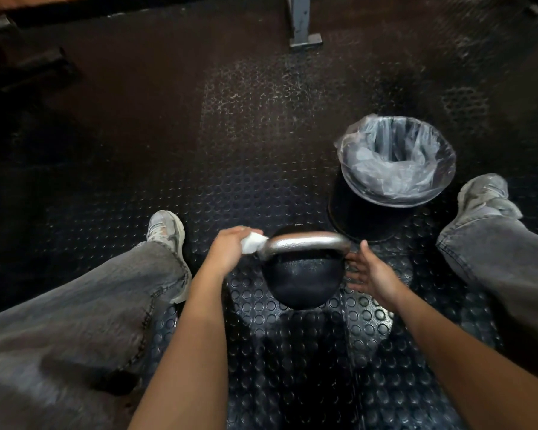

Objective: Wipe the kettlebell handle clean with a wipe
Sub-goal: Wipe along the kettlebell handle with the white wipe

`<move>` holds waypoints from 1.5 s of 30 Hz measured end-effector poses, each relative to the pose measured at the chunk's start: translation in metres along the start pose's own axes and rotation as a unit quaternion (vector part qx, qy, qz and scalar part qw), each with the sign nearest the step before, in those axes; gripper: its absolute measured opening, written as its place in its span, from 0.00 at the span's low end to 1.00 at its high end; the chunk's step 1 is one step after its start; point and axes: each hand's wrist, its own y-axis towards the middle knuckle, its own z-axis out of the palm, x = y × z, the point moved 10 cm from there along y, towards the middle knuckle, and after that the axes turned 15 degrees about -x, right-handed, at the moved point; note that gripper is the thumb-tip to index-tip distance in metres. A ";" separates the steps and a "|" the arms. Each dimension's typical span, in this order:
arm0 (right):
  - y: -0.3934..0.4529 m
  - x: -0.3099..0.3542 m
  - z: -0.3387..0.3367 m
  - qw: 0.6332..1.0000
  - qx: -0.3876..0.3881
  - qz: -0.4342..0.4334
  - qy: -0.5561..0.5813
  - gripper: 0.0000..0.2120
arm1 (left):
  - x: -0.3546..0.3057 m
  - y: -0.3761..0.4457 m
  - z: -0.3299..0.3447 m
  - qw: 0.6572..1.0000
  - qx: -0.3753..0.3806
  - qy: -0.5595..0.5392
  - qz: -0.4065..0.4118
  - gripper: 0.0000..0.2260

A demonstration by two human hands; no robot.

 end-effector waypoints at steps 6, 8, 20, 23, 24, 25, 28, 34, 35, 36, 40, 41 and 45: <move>0.001 -0.001 -0.001 1.000 0.000 0.003 -0.001 0.29 | 0.008 0.000 0.024 0.999 0.029 0.037 -0.025 0.15; 0.000 -0.001 0.000 1.000 0.002 0.003 -0.001 0.29 | -0.018 -0.007 0.030 0.998 0.068 0.005 -0.001 0.16; 0.001 -0.001 -0.002 1.000 -0.004 0.004 0.004 0.29 | 0.029 0.004 0.020 0.997 0.008 0.076 -0.026 0.12; 0.003 -0.001 -0.002 1.000 -0.005 0.001 -0.001 0.30 | -0.001 0.001 0.028 0.998 0.049 0.029 -0.012 0.16; 0.003 -0.002 -0.002 1.000 -0.005 0.002 -0.002 0.30 | -0.014 -0.002 0.029 0.997 0.072 0.022 -0.001 0.16; 0.003 -0.002 -0.002 1.000 -0.005 0.001 -0.003 0.31 | -0.028 -0.006 0.031 0.995 0.097 0.010 0.011 0.15; 0.004 -0.002 -0.002 1.000 -0.003 -0.002 0.001 0.31 | -0.049 -0.016 0.026 0.992 0.126 0.011 0.032 0.14; 0.006 -0.003 -0.002 1.000 -0.002 -0.001 -0.001 0.31 | -0.002 -0.001 0.003 0.983 0.034 0.179 0.003 0.14; 0.006 -0.004 -0.003 1.000 -0.002 -0.001 -0.002 0.31 | 0.003 0.002 0.006 0.979 0.041 0.198 -0.005 0.15; 0.006 -0.004 -0.003 1.000 -0.002 -0.001 -0.004 0.32 | 0.003 0.004 0.012 0.978 0.051 0.202 -0.003 0.15; 0.006 -0.005 -0.002 1.000 -0.003 0.004 -0.003 0.35 | -0.042 -0.008 0.035 0.982 0.115 0.143 0.038 0.15; 0.006 -0.004 -0.002 1.000 -0.002 0.005 -0.003 0.35 | -0.054 -0.012 0.037 0.983 0.128 0.124 0.047 0.15; 0.005 -0.003 -0.003 1.000 -0.002 0.000 -0.006 0.34 | -0.058 -0.014 0.013 0.990 0.069 0.112 0.058 0.15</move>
